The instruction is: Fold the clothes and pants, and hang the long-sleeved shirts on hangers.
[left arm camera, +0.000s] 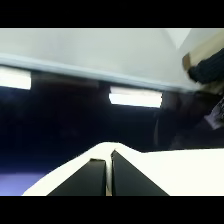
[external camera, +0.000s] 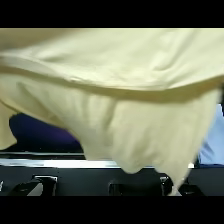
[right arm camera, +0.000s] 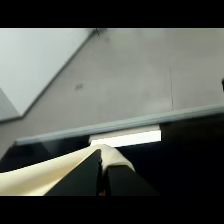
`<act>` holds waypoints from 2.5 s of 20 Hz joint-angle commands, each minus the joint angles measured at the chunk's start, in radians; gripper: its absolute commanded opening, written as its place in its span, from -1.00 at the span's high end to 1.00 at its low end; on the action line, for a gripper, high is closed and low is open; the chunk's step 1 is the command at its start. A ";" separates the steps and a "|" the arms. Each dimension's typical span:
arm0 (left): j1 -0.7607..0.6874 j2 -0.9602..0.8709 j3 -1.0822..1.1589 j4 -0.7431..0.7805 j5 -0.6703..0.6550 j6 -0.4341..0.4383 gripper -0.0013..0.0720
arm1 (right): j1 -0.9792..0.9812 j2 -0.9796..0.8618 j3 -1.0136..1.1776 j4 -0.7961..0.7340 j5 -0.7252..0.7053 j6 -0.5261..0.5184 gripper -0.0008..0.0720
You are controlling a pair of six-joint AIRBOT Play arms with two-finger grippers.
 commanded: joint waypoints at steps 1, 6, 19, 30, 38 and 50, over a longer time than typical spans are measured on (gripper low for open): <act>0.000 -0.123 -0.127 0.011 0.000 0.000 0.93 | 0.001 -0.253 0.007 0.044 0.226 0.041 0.90; -0.042 -0.555 -0.244 0.011 0.018 0.080 0.93 | 0.003 -0.714 -0.002 0.222 0.251 0.025 0.90; -0.090 -1.003 -0.214 0.008 0.078 0.097 0.93 | -0.022 -1.093 -0.001 0.384 0.140 -0.143 0.24; -0.091 -0.998 -0.156 0.007 -0.039 0.096 0.93 | -0.349 -0.557 -0.779 0.230 0.230 -0.372 -0.19; -0.091 -0.998 -0.156 0.007 -0.080 0.095 0.92 | -0.346 -0.433 -1.269 0.514 -0.056 -0.541 -0.34; -0.090 -0.998 -0.156 0.007 -0.090 0.096 0.92 | -0.159 -0.453 -1.296 0.554 -0.209 -0.546 0.24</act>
